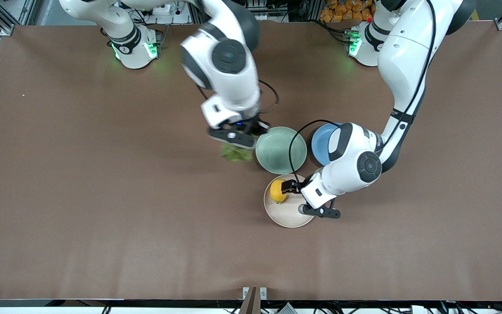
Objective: Pick lemon and lettuce from plates
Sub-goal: 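Lift the lettuce with the right gripper while the left gripper grasps the lemon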
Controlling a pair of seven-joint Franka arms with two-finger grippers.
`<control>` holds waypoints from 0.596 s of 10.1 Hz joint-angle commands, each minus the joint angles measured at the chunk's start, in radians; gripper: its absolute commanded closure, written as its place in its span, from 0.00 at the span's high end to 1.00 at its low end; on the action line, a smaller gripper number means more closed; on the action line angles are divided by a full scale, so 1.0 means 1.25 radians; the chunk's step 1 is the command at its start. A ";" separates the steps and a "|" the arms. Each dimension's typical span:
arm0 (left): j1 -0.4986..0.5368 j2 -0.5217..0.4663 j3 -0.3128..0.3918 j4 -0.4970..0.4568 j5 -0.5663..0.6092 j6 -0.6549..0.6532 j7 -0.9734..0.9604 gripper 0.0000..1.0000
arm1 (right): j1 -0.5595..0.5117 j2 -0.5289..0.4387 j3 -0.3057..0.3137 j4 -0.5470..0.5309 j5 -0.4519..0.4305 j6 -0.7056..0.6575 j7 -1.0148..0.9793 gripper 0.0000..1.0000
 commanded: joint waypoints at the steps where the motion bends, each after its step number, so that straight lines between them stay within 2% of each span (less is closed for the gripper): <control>1: -0.063 0.033 0.015 0.009 -0.018 0.036 -0.041 1.00 | -0.104 -0.086 0.002 -0.041 0.042 -0.103 -0.150 0.00; 2: -0.067 0.041 0.015 0.011 -0.018 0.056 -0.082 1.00 | -0.151 -0.102 -0.014 -0.041 0.046 -0.145 -0.220 0.00; 3: -0.072 0.047 0.015 0.012 -0.018 0.057 -0.091 1.00 | -0.182 -0.111 -0.054 -0.041 0.046 -0.170 -0.295 0.00; 6: -0.070 0.058 0.015 0.014 -0.016 0.095 -0.093 1.00 | -0.193 -0.104 -0.288 -0.052 0.063 -0.209 -0.586 0.00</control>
